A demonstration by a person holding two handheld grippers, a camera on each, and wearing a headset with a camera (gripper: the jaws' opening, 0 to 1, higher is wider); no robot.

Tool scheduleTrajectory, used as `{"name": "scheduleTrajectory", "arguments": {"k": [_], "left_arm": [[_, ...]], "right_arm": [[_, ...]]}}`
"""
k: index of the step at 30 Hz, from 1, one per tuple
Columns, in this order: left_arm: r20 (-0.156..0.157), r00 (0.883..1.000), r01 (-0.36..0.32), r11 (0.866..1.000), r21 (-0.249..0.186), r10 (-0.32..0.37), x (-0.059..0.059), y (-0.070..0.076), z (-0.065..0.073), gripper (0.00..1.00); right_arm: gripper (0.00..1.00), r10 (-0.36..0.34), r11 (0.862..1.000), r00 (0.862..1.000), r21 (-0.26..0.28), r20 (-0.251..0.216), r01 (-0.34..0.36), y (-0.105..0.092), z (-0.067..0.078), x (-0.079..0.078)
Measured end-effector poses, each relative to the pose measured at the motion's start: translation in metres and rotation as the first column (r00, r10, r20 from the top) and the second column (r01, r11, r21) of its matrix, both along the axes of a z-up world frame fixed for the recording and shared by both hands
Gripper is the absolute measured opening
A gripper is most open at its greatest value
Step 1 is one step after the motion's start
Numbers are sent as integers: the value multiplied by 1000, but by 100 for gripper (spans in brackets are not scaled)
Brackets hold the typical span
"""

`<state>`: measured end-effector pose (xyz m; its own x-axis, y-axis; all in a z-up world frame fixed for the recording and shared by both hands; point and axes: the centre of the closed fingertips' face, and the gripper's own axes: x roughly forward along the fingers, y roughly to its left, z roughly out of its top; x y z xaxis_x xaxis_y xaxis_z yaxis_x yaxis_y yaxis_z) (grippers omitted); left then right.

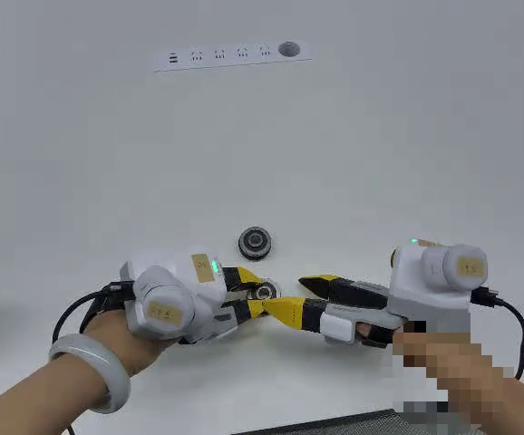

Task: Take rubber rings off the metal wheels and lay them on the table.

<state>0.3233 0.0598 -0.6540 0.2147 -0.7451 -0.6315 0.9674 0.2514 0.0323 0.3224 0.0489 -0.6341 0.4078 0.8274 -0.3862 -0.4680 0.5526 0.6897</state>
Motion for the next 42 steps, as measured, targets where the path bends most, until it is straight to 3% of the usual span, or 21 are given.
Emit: {"name": "scheduleTrajectory", "arguments": {"k": [20, 42], "left_arm": [[-4, 1000, -7, 1000, -7, 7, 0, 0, 0, 13], [-8, 1000, -17, 1000, -16, 17, 0, 1, 0, 13]], "right_arm": [[40, -14, 999, 998, 37, -63, 17, 10, -10, 10], [40, 23, 998, 995, 52, -92, -18, 19, -12, 8]]}}
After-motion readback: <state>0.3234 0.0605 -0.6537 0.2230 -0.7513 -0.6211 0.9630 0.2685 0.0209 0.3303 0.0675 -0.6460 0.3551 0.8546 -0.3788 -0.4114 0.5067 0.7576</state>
